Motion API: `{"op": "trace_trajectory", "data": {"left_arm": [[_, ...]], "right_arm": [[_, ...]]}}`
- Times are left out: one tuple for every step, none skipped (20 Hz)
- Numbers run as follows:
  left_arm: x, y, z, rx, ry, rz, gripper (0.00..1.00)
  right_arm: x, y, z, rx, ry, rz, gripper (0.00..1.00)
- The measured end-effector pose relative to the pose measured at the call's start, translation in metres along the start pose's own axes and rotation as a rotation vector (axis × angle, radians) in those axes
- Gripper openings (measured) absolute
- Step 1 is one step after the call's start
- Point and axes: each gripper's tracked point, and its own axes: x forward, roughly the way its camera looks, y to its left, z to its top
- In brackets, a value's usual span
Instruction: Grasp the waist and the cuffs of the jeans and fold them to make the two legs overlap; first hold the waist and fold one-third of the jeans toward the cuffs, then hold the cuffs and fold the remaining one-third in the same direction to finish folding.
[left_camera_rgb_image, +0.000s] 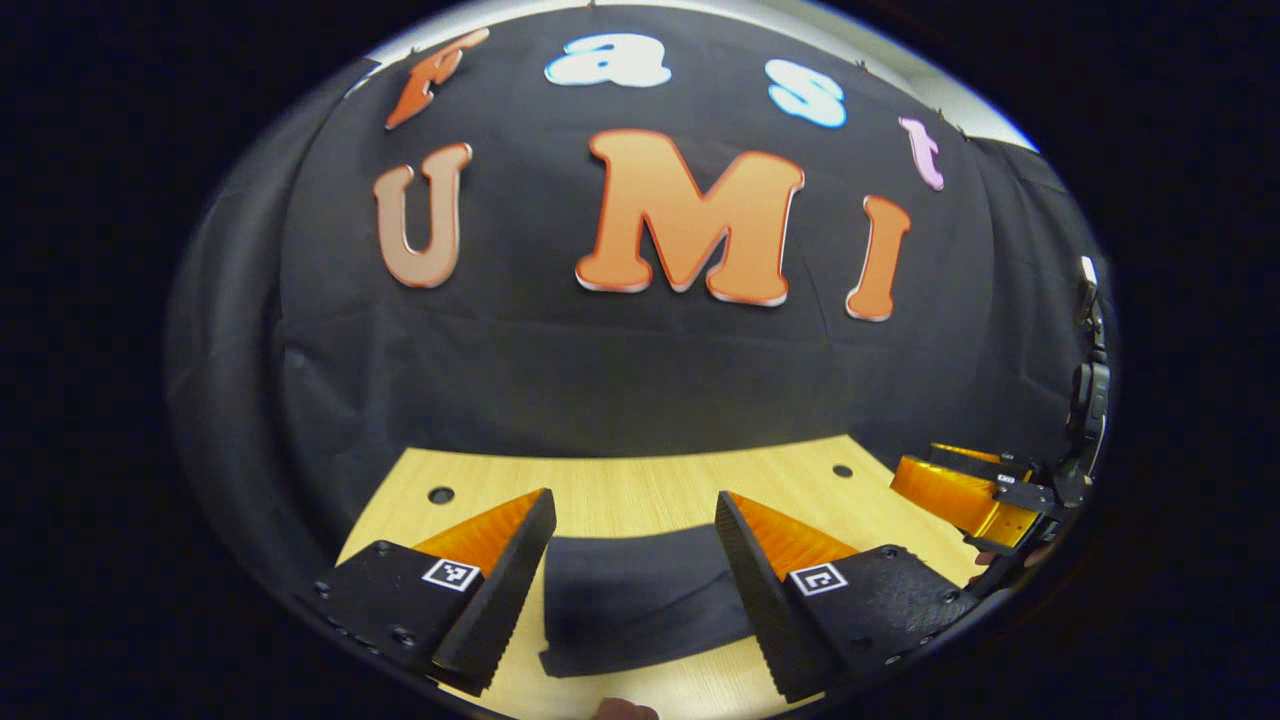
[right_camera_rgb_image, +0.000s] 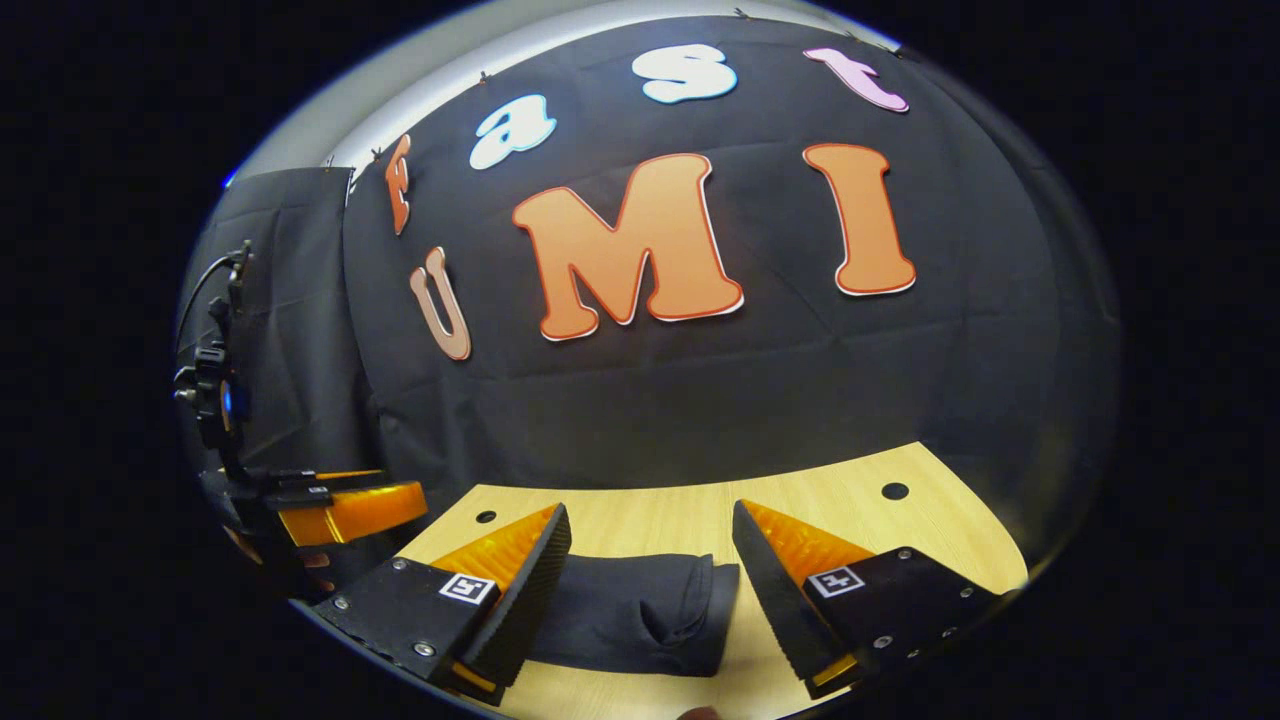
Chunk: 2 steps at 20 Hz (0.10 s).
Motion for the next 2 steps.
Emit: {"op": "trace_trajectory", "data": {"left_arm": [[-0.006,0.003,0.01,0.011,-0.068,-0.003,0.96],[-0.012,0.007,0.015,0.039,-0.116,0.0,0.96]], "right_arm": [[-0.002,0.008,0.005,-0.01,-0.019,0.008,0.98],[-0.005,0.022,0.005,-0.014,-0.019,0.041,0.98]]}}
